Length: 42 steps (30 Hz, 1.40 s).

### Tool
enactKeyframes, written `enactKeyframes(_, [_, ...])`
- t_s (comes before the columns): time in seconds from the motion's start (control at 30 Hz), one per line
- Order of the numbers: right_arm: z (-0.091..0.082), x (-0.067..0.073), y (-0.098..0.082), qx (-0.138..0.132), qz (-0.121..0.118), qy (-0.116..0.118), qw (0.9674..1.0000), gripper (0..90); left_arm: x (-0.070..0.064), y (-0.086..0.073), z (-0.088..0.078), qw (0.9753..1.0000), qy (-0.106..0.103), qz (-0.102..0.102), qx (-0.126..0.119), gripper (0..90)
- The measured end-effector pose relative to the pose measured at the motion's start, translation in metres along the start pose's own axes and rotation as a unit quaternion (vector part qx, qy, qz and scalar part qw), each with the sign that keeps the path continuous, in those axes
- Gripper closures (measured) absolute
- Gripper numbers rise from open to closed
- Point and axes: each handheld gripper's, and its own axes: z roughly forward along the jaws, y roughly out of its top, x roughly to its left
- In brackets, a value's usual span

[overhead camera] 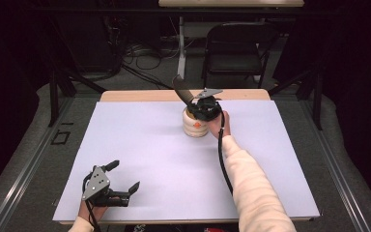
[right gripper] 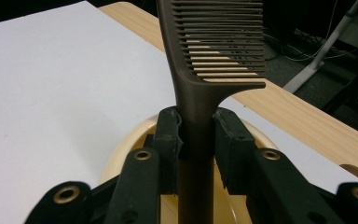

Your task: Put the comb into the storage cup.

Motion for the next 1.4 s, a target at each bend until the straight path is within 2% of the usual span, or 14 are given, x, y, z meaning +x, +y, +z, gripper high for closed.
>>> enactKeyframes(0.87, [0.002,-0.001,-0.002,0.011,0.002,0.002,0.9999,70.3,0.000,0.000,0.000,1.0000,0.000,-0.001,0.000,0.3])
enactKeyframes(1.2, [-0.008,-0.005,0.000,0.018,0.017,-0.002,0.9997,43.0,0.000,0.000,0.000,1.0000,0.000,0.000,0.000,0.3])
enactKeyframes(1.4, [-0.020,-0.007,0.004,0.015,0.027,0.007,0.9995,27.8,0.000,0.000,0.000,1.0000,0.000,0.000,0.000,0.3])
